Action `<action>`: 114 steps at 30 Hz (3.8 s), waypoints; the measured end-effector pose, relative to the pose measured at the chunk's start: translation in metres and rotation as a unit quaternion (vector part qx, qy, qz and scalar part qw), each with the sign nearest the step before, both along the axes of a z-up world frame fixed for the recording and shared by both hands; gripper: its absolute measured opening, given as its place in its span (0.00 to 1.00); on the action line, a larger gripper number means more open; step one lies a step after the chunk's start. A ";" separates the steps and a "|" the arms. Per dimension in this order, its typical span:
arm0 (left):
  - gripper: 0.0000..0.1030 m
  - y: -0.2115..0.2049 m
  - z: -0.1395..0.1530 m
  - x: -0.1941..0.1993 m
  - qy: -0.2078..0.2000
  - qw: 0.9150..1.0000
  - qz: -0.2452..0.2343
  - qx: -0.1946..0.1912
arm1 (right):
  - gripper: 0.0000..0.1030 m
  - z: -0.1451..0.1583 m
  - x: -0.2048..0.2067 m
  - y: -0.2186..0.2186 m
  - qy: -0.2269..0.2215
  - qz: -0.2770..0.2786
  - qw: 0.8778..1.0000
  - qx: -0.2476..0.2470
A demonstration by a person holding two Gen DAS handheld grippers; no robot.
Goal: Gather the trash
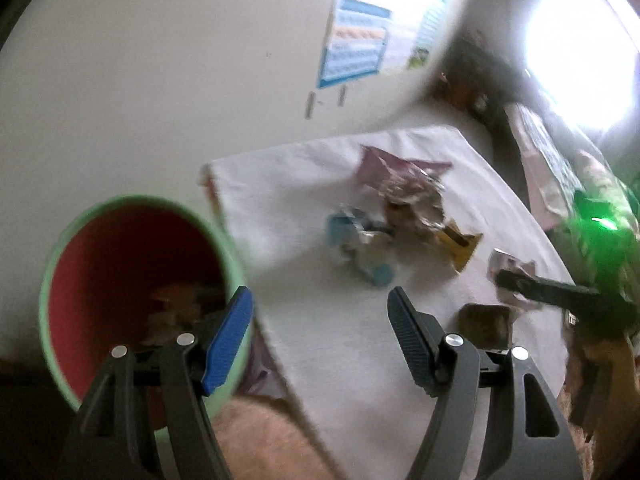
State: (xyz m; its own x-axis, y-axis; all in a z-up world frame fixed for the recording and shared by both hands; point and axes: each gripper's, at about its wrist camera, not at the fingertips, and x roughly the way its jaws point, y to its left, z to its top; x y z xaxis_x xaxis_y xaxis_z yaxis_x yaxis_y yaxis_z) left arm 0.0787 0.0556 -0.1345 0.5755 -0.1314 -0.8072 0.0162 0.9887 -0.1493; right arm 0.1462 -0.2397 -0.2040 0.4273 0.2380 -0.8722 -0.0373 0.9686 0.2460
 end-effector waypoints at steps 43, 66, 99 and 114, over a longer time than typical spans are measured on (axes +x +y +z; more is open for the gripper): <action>0.21 -0.031 0.016 -0.039 0.007 1.000 -0.003 -0.016 | 0.79 -0.012 -0.120 0.004 0.038 -0.011 0.999 0.036; 0.21 -0.025 0.015 -0.044 0.002 1.000 -0.001 -0.021 | 0.25 0.010 -0.128 0.014 -0.005 0.010 1.000 0.028; 0.22 0.055 0.023 -0.056 -0.022 0.997 0.075 -0.022 | 0.23 0.081 -0.115 0.090 -0.070 0.080 0.993 0.048; 0.22 0.117 0.024 -0.066 -0.028 0.989 0.147 -0.020 | 0.23 0.098 -0.098 0.147 -0.080 0.135 0.986 0.061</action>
State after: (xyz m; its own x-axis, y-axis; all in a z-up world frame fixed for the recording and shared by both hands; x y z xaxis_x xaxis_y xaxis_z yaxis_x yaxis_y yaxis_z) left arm 0.0131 0.1722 -0.1104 0.6372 0.0172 -0.7705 -0.2618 0.9452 -0.1953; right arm 0.0484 -0.0925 -0.1055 0.4635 0.4601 -0.7572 -0.3370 0.8819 0.3296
